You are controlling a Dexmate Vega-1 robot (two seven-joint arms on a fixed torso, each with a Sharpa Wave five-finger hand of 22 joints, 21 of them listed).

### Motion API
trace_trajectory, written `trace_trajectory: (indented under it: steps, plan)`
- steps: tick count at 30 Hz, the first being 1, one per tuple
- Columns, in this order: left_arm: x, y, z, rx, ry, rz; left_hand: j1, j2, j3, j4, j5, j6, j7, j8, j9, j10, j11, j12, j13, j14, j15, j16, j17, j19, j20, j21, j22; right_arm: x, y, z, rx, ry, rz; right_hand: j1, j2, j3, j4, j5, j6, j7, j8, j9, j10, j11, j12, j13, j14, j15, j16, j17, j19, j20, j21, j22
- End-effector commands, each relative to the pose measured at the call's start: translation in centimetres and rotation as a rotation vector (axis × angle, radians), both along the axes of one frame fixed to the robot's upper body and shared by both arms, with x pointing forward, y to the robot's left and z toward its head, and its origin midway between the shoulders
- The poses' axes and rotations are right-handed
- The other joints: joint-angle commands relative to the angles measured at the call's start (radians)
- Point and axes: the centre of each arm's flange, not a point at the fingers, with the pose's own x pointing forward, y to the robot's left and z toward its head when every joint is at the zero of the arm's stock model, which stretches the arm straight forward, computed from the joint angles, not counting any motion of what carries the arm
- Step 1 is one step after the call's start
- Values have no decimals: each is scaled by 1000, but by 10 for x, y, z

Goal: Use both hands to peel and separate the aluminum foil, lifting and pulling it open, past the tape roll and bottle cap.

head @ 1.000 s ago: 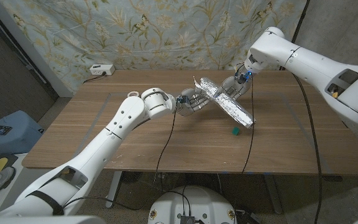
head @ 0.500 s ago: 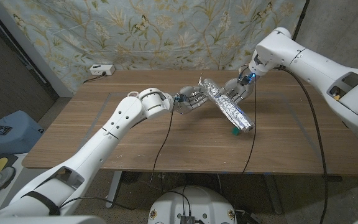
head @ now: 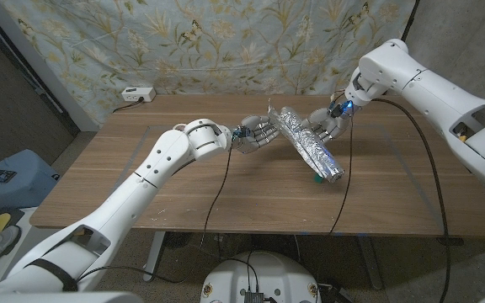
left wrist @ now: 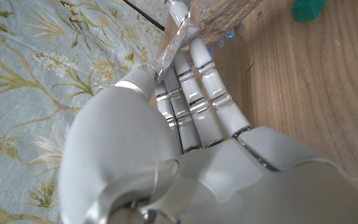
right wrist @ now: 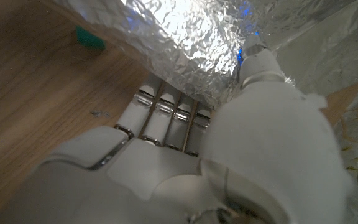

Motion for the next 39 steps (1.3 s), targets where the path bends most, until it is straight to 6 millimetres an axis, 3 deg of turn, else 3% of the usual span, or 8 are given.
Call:
trace_trajectory:
  steps: [1,13,30,39]
  plan:
    - [4,4,-1,1,4,-9,-2,-6,6,1,-1,10,-2,3,6,33,-35,-2,32,8,-5,-4,5,-5,-4,5,3,-6,-13,-14,127,55,-24,-22,166,7,14,6,19,28,1,5,6,6,7,8,20,-16,6,3,24,0,12,2]
    - [8,10,-3,-4,18,-10,-4,-6,8,1,0,10,-2,2,7,35,-31,-1,38,9,-5,-6,11,-9,-5,14,3,-12,-23,-27,195,87,-42,-23,168,9,12,8,22,29,2,11,10,9,11,10,28,-15,5,5,52,-21,24,1]
    - [9,14,-6,-17,44,-9,-5,-6,11,1,0,10,-1,1,8,39,-32,-2,40,12,-6,-8,17,-12,-9,24,2,-23,-24,-25,240,56,-27,-22,170,12,9,11,29,23,2,15,18,4,15,9,38,-23,6,9,60,-28,28,0]
    - [9,17,-8,-17,43,-2,-5,-5,13,1,0,8,-1,0,10,40,-31,-3,42,14,-6,-10,20,-14,-8,30,2,-30,-22,-30,318,63,-3,-20,171,15,7,12,32,23,1,17,17,5,15,10,44,-23,5,10,85,-32,38,-1]
